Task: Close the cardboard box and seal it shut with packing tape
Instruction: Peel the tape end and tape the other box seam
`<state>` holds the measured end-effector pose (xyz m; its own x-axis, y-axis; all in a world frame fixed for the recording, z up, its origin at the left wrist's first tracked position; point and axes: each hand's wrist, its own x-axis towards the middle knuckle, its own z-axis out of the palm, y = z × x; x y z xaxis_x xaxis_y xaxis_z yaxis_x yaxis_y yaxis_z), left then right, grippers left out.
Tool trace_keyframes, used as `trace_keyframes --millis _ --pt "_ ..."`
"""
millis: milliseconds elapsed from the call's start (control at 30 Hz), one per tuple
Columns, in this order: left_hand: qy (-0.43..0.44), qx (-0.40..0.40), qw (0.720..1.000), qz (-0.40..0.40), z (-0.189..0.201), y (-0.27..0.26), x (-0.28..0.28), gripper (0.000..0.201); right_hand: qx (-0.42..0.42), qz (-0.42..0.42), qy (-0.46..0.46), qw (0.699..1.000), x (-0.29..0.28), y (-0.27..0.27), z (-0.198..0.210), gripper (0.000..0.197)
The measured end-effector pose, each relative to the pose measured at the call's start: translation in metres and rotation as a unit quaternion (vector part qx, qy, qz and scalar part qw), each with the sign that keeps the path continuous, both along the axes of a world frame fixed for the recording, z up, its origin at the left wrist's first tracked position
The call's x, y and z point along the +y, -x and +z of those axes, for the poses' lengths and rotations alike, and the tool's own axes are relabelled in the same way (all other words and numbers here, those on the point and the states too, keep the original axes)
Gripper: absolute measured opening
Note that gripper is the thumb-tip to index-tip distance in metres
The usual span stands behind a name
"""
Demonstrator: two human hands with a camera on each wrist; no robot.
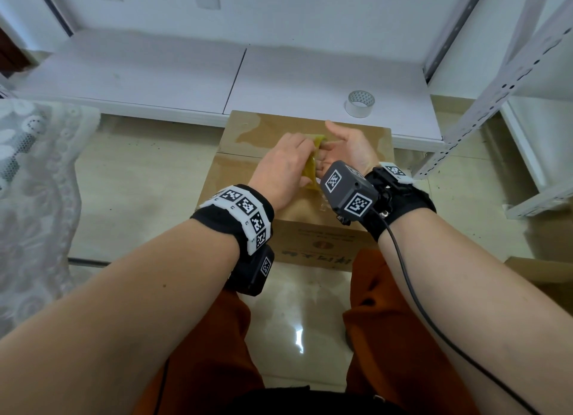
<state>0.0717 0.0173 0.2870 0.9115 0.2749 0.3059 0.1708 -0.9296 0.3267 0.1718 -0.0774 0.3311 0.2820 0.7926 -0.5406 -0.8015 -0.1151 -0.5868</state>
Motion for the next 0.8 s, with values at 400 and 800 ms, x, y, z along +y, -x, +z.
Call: trace_keyframes --millis 400,800 --pt "-0.044 -0.021 0.998 -0.027 -0.01 -0.001 0.005 0.062 -0.003 -0.009 -0.002 1.0 -0.003 -0.004 0.002 0.044" --pt "-0.029 -0.079 0.996 -0.02 -0.01 -0.003 0.002 0.052 -0.009 -0.038 -0.018 0.999 0.0 -0.006 -0.003 0.04"
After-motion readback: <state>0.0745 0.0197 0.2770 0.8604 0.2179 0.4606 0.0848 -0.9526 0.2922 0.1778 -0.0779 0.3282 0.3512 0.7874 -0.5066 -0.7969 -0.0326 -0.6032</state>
